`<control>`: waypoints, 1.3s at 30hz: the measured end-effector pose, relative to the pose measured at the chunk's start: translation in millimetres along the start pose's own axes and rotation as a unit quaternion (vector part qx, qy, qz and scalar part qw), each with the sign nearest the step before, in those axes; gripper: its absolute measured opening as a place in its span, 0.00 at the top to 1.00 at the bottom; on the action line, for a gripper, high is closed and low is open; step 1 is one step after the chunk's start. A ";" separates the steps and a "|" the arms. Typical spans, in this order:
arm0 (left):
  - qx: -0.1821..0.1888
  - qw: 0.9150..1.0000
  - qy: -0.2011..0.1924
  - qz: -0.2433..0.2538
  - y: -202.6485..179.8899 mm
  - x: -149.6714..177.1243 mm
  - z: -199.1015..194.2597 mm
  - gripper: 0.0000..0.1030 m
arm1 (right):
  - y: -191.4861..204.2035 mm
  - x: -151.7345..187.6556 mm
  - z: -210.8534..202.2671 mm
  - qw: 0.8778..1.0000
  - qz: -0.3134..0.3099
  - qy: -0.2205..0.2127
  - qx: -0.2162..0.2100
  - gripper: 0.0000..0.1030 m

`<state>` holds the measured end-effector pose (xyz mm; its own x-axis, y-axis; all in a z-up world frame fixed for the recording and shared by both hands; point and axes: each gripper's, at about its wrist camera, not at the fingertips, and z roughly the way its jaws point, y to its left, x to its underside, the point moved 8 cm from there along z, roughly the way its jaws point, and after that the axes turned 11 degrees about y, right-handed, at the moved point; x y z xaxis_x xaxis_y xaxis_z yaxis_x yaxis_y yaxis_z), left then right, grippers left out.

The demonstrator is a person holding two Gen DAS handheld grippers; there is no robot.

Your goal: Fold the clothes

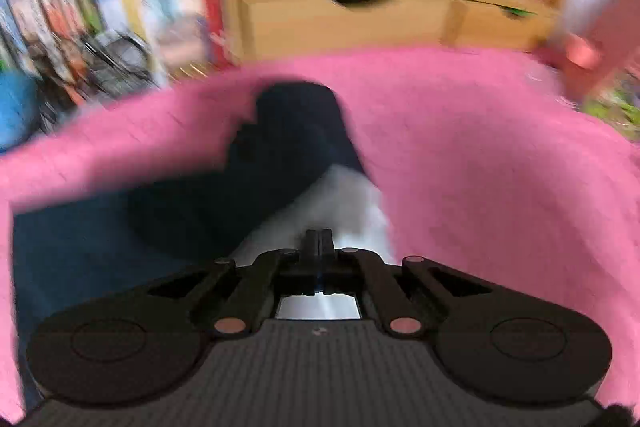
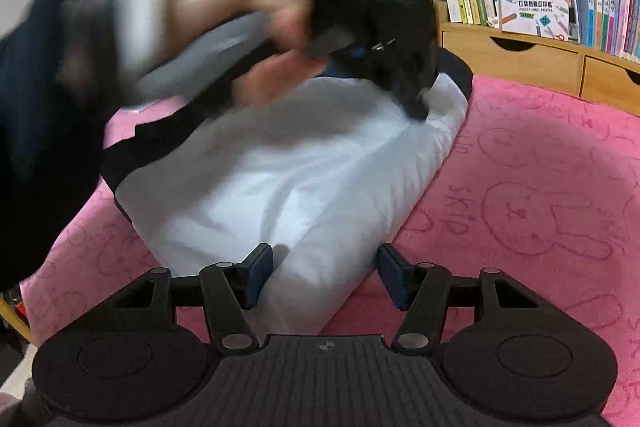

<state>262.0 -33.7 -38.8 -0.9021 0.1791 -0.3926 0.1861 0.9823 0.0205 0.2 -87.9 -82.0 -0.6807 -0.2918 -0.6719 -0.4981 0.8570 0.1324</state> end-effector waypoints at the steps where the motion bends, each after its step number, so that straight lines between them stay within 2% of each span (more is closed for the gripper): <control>1: -0.033 0.999 -0.001 0.000 5.5 -6.5 8.5 0.97 | 1.9 -0.5 -0.2 1.000 -0.004 0.001 0.005 0.43; 5: -0.083 0.996 -0.010 0.023 2.1 -16.7 20.9 0.97 | 4.7 -2.4 -1.4 1.000 -0.005 0.003 0.012 0.43; 9: -0.073 0.997 -0.027 0.008 14.7 -17.9 -8.0 0.98 | 4.9 -5.1 -1.8 1.000 -0.004 0.005 0.010 0.42; 10: -0.065 0.997 -0.044 -0.003 21.7 -10.9 -22.1 0.96 | 5.1 -5.6 -1.7 1.000 -0.005 0.005 0.011 0.42; 12: -0.046 0.995 -0.079 -0.026 36.4 3.7 -51.5 0.86 | 4.8 -6.5 -2.5 1.000 -0.006 0.006 0.010 0.40; 14: -0.024 0.994 -0.110 -0.015 43.9 37.5 -79.0 0.66 | 5.3 -6.4 -2.7 1.000 -0.007 0.006 0.011 0.40; 15: -0.019 0.992 -0.126 -0.007 46.2 56.2 -89.4 0.64 | 5.6 -6.4 -2.8 1.000 -0.007 0.006 0.011 0.40; 16: -0.017 0.990 -0.143 0.008 48.2 76.0 -96.7 0.56 | 6.5 -6.2 -3.0 1.000 -0.009 0.007 0.012 0.38; 17: -0.034 0.989 -0.140 0.023 51.5 95.7 -96.6 0.47 | 7.7 -6.0 -2.3 1.000 -0.012 0.008 0.014 0.38; 19: -0.065 0.988 -0.134 0.047 61.6 134.0 -91.3 0.44 | 10.1 -5.6 -1.1 1.000 -0.017 0.009 0.018 0.35; 21: -0.091 0.985 -0.130 0.067 75.4 170.9 -81.1 0.30 | 13.2 -5.4 0.0 0.999 -0.024 0.012 0.022 0.32; 22: -0.094 0.984 -0.138 0.062 85.6 182.5 -79.7 0.16 | 14.7 -5.3 0.6 0.999 -0.028 0.013 0.023 0.30; 23: -0.088 0.986 -0.131 0.051 94.2 191.3 -79.0 0.11 | 15.6 -5.0 1.2 0.999 -0.031 0.015 0.023 0.28; 26: -0.083 0.989 -0.119 0.025 117.3 214.0 -79.6 0.09 | 17.6 -4.3 2.8 0.999 -0.036 0.018 0.026 0.23; 32: -0.117 0.982 -0.148 0.022 137.5 233.3 -100.3 0.09 | 16.2 -5.2 1.5 0.999 -0.029 0.018 0.014 0.16; 34: -0.147 0.978 -0.145 0.015 148.1 245.0 -105.1 0.09 | 10.9 -5.1 -1.0 1.000 -0.016 0.015 0.021 0.06; 37: -0.192 0.971 -0.139 0.005 164.0 263.0 -112.7 0.11 | -3.4 4.7 -14.6 0.999 0.020 0.009 0.027 0.03; 39: -0.222 0.966 -0.136 -0.002 174.4 275.1 -118.2 0.19 | -12.4 17.3 -25.2 0.999 0.025 -0.002 0.037 0.03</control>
<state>0.4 193.4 -34.6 -0.7558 0.2130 -0.6192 -0.0568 0.9207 0.3861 -18.9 -114.3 -76.9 -0.7012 -0.2468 -0.6689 -0.4225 0.8995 0.1111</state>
